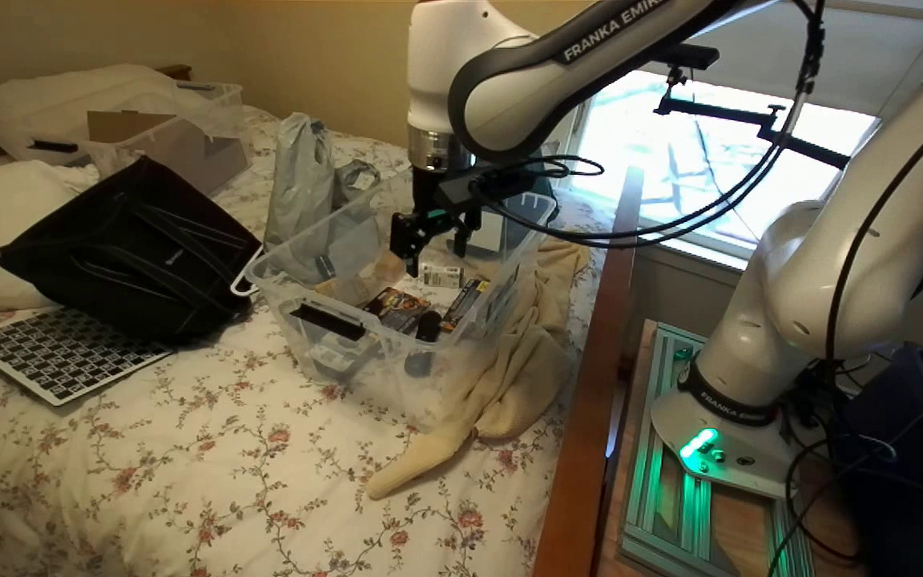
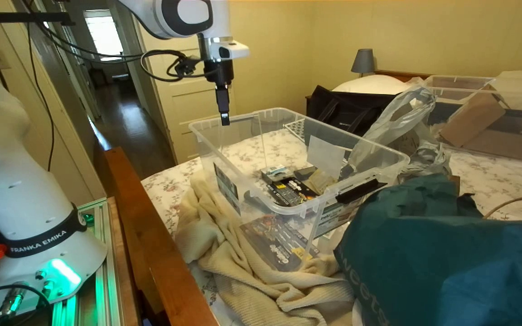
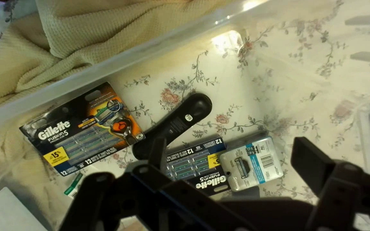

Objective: Remove the remote from the storage box

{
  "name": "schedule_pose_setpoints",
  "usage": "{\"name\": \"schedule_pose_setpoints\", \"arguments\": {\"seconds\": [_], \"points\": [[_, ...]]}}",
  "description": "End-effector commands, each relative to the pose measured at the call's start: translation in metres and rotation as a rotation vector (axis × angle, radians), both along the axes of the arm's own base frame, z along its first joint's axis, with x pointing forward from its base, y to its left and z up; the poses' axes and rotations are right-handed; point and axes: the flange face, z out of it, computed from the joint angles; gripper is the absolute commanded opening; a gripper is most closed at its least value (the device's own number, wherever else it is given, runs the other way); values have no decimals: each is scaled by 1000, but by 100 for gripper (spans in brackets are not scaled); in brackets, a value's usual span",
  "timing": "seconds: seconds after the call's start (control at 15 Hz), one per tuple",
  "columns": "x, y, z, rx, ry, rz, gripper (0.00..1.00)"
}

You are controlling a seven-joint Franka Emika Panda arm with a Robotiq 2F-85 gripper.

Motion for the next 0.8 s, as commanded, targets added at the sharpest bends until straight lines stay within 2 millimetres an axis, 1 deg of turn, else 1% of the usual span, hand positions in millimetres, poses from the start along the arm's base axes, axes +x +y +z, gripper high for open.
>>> {"name": "schedule_pose_setpoints", "arguments": {"seconds": [0.0, 0.07, 0.13, 0.27, 0.47, 0.73], "points": [[27, -5, -26, -10, 16, -74, 100], [29, -7, -27, 9, 26, -79, 100], [16, -7, -22, 7, 26, -52, 100], [22, -11, -30, 11, 35, -63, 100], [25, -11, -30, 12, 34, -65, 100], [42, -38, -54, 20, 32, -319, 100]]}}
